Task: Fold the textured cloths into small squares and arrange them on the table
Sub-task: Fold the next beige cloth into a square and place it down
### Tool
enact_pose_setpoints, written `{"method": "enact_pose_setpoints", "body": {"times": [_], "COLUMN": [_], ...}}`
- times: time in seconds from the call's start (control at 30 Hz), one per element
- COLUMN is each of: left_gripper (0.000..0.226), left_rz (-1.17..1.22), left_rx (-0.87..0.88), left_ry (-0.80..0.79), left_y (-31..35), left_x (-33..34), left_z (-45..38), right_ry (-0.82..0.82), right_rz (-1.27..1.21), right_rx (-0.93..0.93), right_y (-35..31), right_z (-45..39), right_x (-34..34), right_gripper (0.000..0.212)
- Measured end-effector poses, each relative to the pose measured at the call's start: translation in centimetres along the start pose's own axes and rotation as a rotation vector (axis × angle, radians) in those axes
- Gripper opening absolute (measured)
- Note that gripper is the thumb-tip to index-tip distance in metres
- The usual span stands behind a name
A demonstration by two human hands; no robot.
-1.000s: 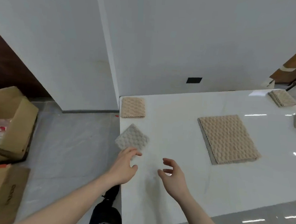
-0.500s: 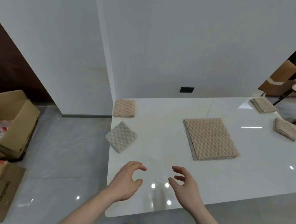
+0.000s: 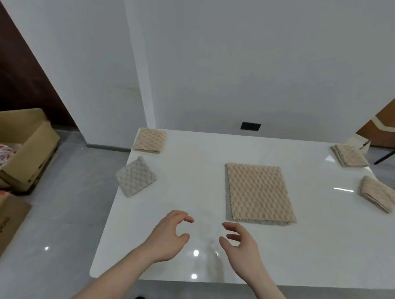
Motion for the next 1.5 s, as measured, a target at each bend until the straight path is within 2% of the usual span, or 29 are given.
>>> {"method": "enact_pose_setpoints", "body": {"times": [0.2, 0.37, 0.73, 0.87, 1.1, 1.17, 1.27, 1.4, 1.5], "left_gripper": [0.039, 0.039, 0.06, 0.062, 0.072, 0.072, 0.057, 0.042, 0.037], "left_rz": [0.046, 0.007, -0.266, -0.351, -0.469, -0.491, -0.458, -0.345, -0.167], "left_rx": [-0.061, -0.089, -0.115, -0.159, -0.349, -0.383, -0.344, -0.168, -0.046], "left_ry": [0.016, -0.019, -0.159, -0.182, -0.197, -0.162, -0.015, 0.364, 0.593], "left_y": [4.1, 5.1, 10.4, 12.2, 13.0, 12.9, 13.1, 14.5, 19.3], "left_x": [6.6, 9.2, 17.2, 20.5, 24.5, 24.9, 25.0, 23.2, 20.5], "left_z": [0.9, 0.5, -10.7, -14.2, -17.3, -17.4, -17.6, -18.4, -18.9], "right_ry": [-0.078, -0.061, 0.012, -0.051, -0.189, -0.23, -0.27, -0.296, -0.305], "right_rz": [0.061, 0.071, 0.148, 0.186, 0.295, 0.332, 0.35, 0.361, 0.352], "right_rx": [0.021, 0.037, 0.107, 0.134, 0.116, 0.099, 0.067, 0.022, -0.017], "right_y": [4.1, 5.8, 11.5, 13.8, 16.9, 17.0, 16.5, 15.4, 14.0], "right_z": [-1.8, -2.8, -5.9, -8.6, -12.9, -13.9, -15.3, -17.2, -18.6], "right_x": [-6.9, -10.8, -20.3, -23.3, -28.2, -29.3, -30.5, -31.4, -31.7], "right_gripper": [0.033, 0.031, 0.03, 0.031, 0.03, 0.03, 0.03, 0.031, 0.036]}}
Point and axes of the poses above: each hand's wrist, its own z-axis away from the middle knuckle, its own x-axis out of the palm, y = z × x, the point moved 3 cm from there along -z, towards the middle knuckle, and after that the axes turned 6 degrees about -x, right-handed, at the moved point
